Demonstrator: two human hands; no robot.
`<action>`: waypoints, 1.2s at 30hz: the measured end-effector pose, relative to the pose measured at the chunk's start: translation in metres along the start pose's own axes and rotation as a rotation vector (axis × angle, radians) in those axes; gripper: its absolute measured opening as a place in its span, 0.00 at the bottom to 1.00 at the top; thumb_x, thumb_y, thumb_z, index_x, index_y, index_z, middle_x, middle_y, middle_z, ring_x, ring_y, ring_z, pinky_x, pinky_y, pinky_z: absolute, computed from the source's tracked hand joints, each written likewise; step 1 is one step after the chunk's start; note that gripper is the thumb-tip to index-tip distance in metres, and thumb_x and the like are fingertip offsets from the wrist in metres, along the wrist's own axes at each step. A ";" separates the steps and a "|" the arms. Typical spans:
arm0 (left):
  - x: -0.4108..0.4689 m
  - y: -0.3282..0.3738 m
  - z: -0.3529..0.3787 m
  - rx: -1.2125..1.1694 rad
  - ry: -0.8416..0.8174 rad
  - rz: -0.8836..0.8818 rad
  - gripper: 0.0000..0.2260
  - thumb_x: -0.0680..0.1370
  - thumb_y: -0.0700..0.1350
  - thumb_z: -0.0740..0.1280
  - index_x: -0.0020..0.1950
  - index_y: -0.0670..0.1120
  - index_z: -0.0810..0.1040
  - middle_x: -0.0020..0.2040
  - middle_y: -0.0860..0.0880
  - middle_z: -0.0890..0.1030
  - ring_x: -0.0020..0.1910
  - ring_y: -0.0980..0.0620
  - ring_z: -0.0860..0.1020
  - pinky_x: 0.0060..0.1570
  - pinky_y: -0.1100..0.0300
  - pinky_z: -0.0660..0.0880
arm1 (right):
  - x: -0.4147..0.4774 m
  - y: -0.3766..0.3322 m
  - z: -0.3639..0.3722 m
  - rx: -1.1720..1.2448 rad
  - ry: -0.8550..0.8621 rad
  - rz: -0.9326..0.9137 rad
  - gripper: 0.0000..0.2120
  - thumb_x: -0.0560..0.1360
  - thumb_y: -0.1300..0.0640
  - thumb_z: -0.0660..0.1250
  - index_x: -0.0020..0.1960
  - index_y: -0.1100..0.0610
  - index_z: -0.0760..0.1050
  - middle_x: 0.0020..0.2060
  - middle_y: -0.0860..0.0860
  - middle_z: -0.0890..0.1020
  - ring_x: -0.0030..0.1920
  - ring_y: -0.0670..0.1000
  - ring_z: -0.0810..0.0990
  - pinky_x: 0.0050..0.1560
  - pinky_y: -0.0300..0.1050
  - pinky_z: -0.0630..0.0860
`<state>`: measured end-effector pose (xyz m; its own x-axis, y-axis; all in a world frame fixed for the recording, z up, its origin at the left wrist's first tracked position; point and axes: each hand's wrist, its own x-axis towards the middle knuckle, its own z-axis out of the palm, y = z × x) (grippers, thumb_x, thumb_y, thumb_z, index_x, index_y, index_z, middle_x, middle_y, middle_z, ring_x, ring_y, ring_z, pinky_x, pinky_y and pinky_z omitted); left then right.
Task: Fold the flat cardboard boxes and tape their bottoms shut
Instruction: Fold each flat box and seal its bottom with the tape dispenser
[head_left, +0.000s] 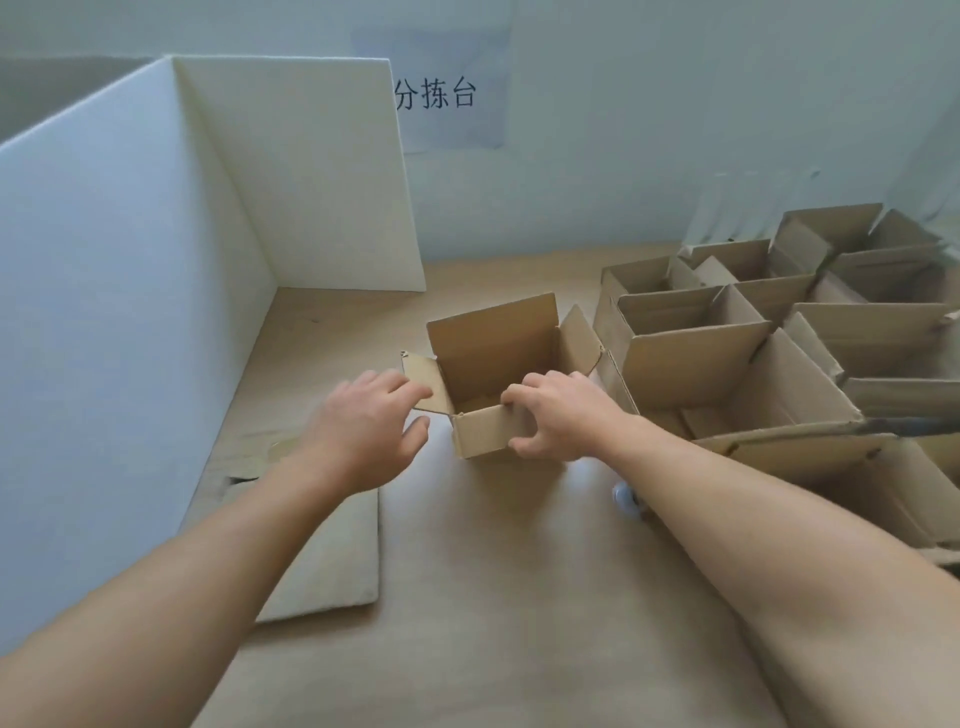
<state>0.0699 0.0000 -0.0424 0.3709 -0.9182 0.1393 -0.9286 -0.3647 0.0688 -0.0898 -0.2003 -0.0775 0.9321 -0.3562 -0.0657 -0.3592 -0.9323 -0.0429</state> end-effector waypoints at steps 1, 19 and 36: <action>0.014 -0.002 0.007 0.005 -0.008 -0.009 0.27 0.74 0.59 0.50 0.61 0.50 0.80 0.54 0.49 0.81 0.53 0.44 0.78 0.49 0.52 0.72 | 0.015 0.011 0.001 -0.008 0.004 0.000 0.26 0.73 0.37 0.65 0.68 0.46 0.69 0.57 0.47 0.76 0.57 0.54 0.75 0.55 0.49 0.68; 0.098 -0.011 0.092 -0.116 -0.139 -0.166 0.17 0.82 0.54 0.58 0.70 0.54 0.71 0.66 0.55 0.74 0.66 0.52 0.70 0.63 0.54 0.68 | 0.122 0.127 0.001 -0.181 -0.071 0.189 0.21 0.79 0.44 0.60 0.67 0.53 0.68 0.62 0.55 0.74 0.62 0.60 0.73 0.50 0.53 0.67; -0.091 0.018 0.128 -0.109 -0.434 -0.520 0.31 0.76 0.60 0.63 0.75 0.53 0.58 0.78 0.50 0.54 0.76 0.46 0.54 0.67 0.45 0.63 | 0.002 -0.075 0.023 0.267 -0.309 0.038 0.22 0.81 0.49 0.57 0.75 0.45 0.64 0.70 0.49 0.69 0.67 0.55 0.71 0.57 0.50 0.70</action>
<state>0.0174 0.0570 -0.1804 0.7088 -0.6148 -0.3459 -0.6159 -0.7784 0.1215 -0.0626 -0.1297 -0.0979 0.8746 -0.3165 -0.3673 -0.4307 -0.8550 -0.2890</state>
